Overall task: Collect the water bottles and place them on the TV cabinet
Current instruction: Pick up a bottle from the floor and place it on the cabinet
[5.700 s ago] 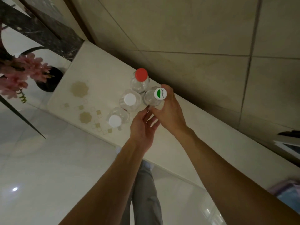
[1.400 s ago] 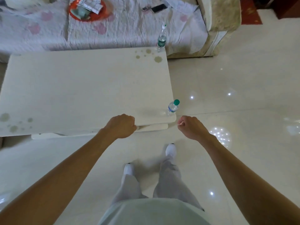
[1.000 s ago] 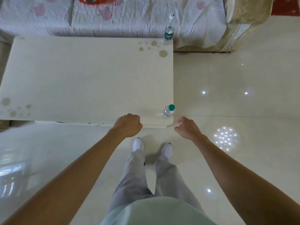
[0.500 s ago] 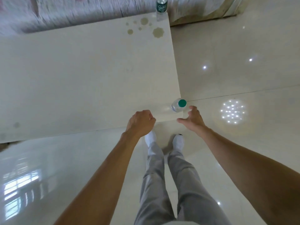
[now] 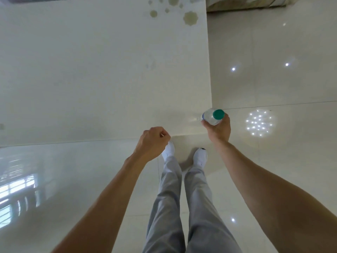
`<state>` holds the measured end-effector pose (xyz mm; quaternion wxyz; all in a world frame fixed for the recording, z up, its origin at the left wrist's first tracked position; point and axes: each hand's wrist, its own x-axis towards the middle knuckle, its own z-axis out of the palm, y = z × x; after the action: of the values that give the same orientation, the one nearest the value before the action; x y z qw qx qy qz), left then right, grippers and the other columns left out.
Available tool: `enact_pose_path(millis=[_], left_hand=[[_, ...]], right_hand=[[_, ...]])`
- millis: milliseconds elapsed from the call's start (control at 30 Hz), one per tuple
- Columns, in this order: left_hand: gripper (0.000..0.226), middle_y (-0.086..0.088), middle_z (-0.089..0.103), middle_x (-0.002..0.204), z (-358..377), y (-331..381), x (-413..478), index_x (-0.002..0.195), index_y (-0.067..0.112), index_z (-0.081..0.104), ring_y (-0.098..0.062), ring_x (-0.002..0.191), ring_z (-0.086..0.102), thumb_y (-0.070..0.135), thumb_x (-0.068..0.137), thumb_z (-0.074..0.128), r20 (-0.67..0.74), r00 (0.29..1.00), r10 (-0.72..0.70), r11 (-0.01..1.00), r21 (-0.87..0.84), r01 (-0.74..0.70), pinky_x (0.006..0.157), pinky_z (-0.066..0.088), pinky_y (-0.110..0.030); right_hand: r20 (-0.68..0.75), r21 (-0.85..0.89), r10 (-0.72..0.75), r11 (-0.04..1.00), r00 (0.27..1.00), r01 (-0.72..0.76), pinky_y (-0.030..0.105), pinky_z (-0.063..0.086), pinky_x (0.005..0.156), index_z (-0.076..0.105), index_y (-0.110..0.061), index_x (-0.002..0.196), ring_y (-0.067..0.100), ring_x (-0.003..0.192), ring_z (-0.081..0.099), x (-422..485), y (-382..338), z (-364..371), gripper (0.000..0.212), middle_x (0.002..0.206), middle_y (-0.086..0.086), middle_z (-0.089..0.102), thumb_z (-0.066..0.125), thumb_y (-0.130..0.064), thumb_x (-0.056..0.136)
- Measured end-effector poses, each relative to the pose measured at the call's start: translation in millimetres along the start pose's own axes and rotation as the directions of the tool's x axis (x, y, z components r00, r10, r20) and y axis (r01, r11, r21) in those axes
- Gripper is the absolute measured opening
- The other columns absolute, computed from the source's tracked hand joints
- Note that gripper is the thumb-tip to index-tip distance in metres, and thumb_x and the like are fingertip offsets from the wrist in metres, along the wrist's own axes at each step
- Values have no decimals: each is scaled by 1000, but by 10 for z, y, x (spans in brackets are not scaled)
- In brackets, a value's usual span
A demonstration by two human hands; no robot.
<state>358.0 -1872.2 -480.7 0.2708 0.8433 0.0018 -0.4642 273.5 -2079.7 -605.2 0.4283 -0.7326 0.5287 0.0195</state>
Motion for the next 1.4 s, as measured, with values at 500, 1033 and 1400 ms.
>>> enact_pose_path(millis=[500, 1033, 1400], left_hand=[[18, -20, 66, 89, -375, 446, -610, 98, -3, 66, -31, 72, 65, 4, 96, 49, 131, 990, -47, 787, -606, 118, 79, 58, -45], [29, -32, 63, 121, -258, 649, -1216, 119, -16, 59, -47, 107, 64, -2, 93, 54, 231, 963, 139, 636, -766, 92, 91, 57, -44], [28, -27, 67, 105, 639, 554, -2284, 113, -15, 62, -38, 103, 65, -3, 92, 47, 410, 873, 263, 827, -562, 15, 98, 53, -44]], right_hand=[[28, -61, -174, 983, 984, 176, 15, 40, 75, 56, -19, 121, 10, 95, 59, -1213, -900, -1331, 65, 108, -7, 62, 84, -43, 67], [29, 9, -355, 935, 934, 355, 36, 54, 92, 51, -24, 131, 14, 103, 62, -2451, -1569, -2154, 75, 124, -7, 61, 82, -49, 68], [-257, 50, -279, 952, 925, 301, 35, 54, 90, 47, -25, 132, 11, 102, 57, -3591, -532, -2648, 77, 120, -10, 56, 80, -51, 68]])
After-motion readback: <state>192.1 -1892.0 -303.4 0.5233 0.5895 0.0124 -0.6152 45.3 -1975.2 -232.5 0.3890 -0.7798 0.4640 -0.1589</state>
